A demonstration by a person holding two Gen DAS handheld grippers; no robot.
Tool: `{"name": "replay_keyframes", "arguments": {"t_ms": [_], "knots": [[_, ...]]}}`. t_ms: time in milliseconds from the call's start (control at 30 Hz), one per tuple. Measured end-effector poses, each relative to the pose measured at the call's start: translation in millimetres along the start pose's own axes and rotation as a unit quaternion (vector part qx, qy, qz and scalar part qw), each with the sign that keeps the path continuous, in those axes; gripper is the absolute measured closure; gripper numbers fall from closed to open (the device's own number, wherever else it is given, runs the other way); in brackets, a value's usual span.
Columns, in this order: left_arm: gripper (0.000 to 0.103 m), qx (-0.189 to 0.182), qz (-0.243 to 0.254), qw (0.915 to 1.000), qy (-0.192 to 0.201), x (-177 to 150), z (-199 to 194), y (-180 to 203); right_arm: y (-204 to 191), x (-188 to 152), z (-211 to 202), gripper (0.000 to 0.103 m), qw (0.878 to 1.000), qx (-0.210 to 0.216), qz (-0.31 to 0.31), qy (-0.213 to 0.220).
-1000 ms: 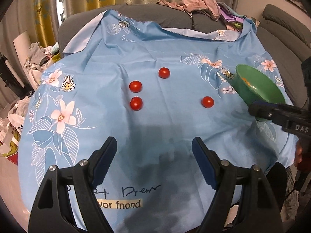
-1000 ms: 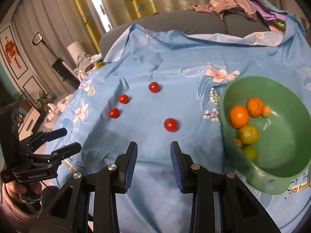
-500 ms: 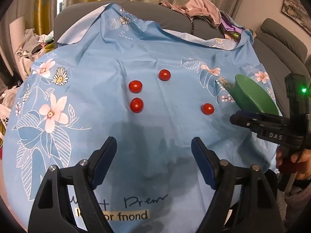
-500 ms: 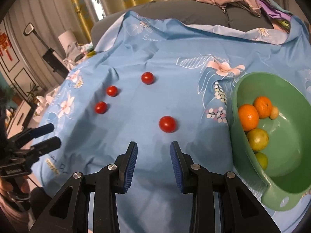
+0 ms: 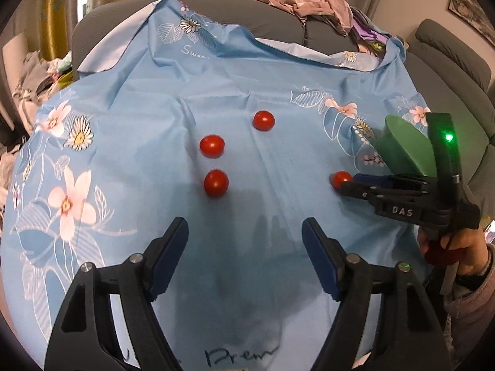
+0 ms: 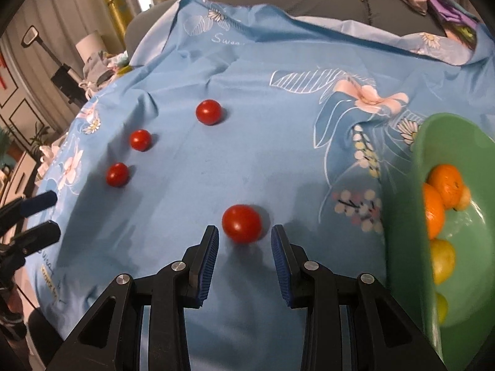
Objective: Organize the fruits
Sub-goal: 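Grasp a cherry tomato with the left gripper while the right gripper grasps another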
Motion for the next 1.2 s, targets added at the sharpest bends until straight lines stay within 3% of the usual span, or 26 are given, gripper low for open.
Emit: {"name": "replay_keyframes", "arguments": {"t_ms": [267,333,667,800,933,1067,1200], "knots": [[0.037,-0.001,0.021,0.9997,-0.014,23,26,-4,-5,6,11,0.068,1.0,0.005,-0.024,-0.008],[0.039,0.003,0.029,0.9993,-0.023,27,36,-4,-4,6,11,0.073,1.0,0.007,-0.027,-0.005],[0.051,0.053,0.086,0.9913,-0.084,31,82,-9,-7,9,3,0.073,0.999,0.046,-0.017,0.008],[0.063,0.06,0.079,0.9886,-0.113,27,92,-13,-9,10,5,0.073,0.998,0.052,-0.021,0.006],[0.067,0.067,0.078,0.9883,-0.113,27,93,-15,-10,9,7,0.073,0.998,0.06,-0.018,0.003],[0.078,0.057,0.072,0.9891,-0.115,26,92,-12,-10,7,9,0.073,0.998,0.064,-0.015,0.001],[0.079,0.053,0.07,0.9895,-0.115,22,89,-6,-11,7,9,0.073,0.998,0.067,-0.014,0.0]]}}
Point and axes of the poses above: each gripper's, at about its wrist camera, not at the fingertips, and z roughly the way its jaws point, y to its right, x to its top, the point moved 8 cm from there along z, roughly the way its jaws point, and after that the axes turned 8 degrees about z, right-handed, at the moved point
